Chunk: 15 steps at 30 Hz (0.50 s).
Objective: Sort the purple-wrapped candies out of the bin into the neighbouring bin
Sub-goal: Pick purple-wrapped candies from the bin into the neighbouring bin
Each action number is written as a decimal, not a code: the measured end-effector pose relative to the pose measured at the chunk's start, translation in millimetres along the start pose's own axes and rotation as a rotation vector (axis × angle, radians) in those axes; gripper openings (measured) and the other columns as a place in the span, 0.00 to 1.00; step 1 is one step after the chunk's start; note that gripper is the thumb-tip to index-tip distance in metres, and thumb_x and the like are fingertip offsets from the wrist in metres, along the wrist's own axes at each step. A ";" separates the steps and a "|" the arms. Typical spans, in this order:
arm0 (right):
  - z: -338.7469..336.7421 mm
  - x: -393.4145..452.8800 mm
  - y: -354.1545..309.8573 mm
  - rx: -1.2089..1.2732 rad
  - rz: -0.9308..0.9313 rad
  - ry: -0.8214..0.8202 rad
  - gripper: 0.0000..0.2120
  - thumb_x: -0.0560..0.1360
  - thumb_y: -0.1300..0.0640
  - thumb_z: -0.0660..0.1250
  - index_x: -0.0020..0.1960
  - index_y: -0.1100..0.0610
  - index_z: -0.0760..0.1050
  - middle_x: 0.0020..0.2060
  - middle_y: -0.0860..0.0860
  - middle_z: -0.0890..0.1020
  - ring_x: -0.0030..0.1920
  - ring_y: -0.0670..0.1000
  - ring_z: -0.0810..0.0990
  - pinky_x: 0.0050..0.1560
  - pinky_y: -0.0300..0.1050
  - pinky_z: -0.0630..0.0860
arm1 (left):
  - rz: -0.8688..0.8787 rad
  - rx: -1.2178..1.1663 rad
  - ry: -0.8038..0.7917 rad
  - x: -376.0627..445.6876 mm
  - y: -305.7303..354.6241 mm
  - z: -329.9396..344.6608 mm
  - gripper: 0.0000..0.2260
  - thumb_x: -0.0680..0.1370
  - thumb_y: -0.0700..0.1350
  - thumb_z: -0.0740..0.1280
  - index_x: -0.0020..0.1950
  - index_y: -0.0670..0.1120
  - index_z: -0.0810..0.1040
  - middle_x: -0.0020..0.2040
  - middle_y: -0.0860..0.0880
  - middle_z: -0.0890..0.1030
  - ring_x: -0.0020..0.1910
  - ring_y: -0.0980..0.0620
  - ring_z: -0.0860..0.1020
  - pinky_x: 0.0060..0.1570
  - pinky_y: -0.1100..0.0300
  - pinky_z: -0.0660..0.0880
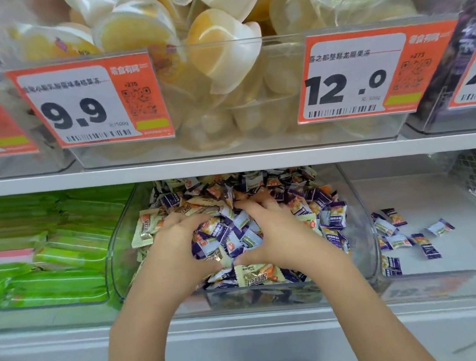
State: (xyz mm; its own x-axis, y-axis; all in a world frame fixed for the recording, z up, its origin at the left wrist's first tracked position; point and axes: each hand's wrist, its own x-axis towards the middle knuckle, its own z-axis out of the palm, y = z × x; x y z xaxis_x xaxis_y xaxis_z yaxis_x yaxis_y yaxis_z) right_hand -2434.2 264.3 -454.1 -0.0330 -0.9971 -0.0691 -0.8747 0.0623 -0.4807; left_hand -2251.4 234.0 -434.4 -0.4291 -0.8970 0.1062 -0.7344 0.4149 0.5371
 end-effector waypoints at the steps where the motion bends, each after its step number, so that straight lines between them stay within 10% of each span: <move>1: -0.1 0.8 0.0 0.023 -0.004 -0.010 0.42 0.64 0.40 0.76 0.71 0.42 0.58 0.69 0.50 0.62 0.68 0.57 0.63 0.66 0.55 0.68 | 0.004 0.000 -0.002 0.4 0.3 0.5 0.34 0.63 0.47 0.80 0.67 0.52 0.72 0.52 0.54 0.68 0.47 0.57 0.71 0.47 0.66 0.66; 15: -5.5 0.6 0.0 0.299 -0.101 0.106 0.07 0.71 0.52 0.74 0.47 0.47 0.79 0.51 0.46 0.80 0.53 0.47 0.75 0.49 0.42 0.68 | 0.053 0.002 0.114 7.5 11.8 18.1 0.32 0.65 0.50 0.78 0.67 0.49 0.72 0.53 0.55 0.71 0.39 0.59 0.74 0.37 0.66 0.67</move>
State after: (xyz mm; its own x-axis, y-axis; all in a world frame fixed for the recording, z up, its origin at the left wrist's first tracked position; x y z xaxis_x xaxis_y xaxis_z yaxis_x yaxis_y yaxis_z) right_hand -2436.9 263.4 -449.3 -0.0169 -0.9970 0.0761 -0.6955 -0.0429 -0.7172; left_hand -2272.9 234.9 -442.4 -0.4049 -0.8852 0.2292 -0.7135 0.4626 0.5262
